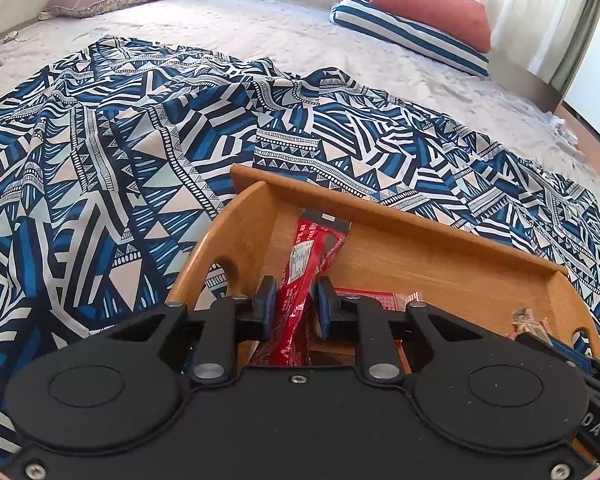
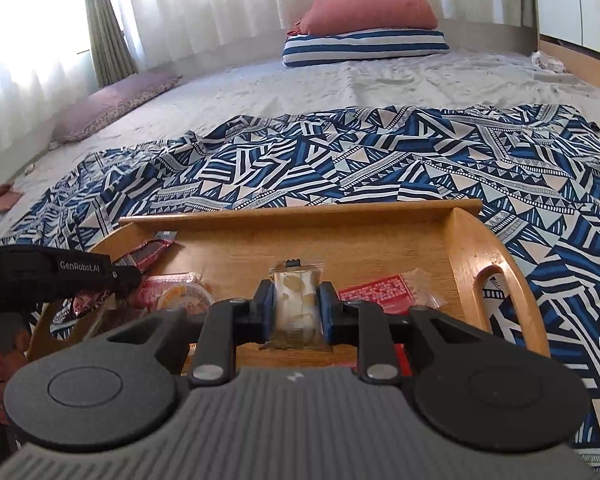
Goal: Organize snacks
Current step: 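Open the right tool to drop the beige packet while the left tool releases the red bar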
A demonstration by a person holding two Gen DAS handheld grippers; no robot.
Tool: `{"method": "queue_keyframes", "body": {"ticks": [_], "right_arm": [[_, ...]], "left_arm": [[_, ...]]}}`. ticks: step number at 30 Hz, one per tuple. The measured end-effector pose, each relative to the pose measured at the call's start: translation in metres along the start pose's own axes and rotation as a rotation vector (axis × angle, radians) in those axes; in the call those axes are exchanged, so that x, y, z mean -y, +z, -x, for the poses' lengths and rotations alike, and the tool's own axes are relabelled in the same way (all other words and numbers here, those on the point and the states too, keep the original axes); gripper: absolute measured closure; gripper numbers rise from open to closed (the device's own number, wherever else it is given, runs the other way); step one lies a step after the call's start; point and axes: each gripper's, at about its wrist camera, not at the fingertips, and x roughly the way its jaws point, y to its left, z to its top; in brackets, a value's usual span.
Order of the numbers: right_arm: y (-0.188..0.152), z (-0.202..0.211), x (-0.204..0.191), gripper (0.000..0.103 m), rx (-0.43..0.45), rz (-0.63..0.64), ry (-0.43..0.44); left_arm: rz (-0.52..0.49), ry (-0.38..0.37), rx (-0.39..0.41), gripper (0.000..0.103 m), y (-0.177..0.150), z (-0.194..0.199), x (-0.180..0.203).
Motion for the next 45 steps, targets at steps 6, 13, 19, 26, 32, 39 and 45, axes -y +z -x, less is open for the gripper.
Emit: {"method": "queue_keyframes", "body": {"ticks": [6, 13, 19, 26, 32, 39, 45], "right_arm": [[-0.005, -0.006, -0.008, 0.074, -0.01, 0.04, -0.012], [-0.007, -0.01, -0.007, 0.074, -0.015, 0.039, -0.016], [-0.008, -0.011, -0.009, 0.074, -0.015, 0.045, -0.016], [-0.009, -0.012, -0.012, 0.073, -0.019, 0.054, -0.016], [-0.008, -0.012, -0.014, 0.069, -0.019, 0.059, -0.02], [-0.008, -0.005, -0.014, 0.065, -0.011, 0.058, -0.02], [-0.007, 0.008, -0.017, 0.054, 0.011, 0.089, -0.029]], "left_arm": [[-0.008, -0.002, 0.001, 0.083, 0.0, 0.0, 0.0], [-0.012, -0.001, 0.003, 0.083, -0.001, -0.001, 0.0], [-0.015, -0.002, 0.003, 0.083, -0.001, 0.0, 0.0], [-0.027, -0.003, 0.004, 0.083, -0.001, 0.0, 0.001], [-0.028, -0.007, 0.0, 0.077, -0.002, 0.001, 0.001], [-0.069, -0.001, -0.001, 0.057, -0.008, 0.008, 0.008], [-0.074, -0.007, 0.007, 0.05, -0.008, 0.021, 0.004]]}}
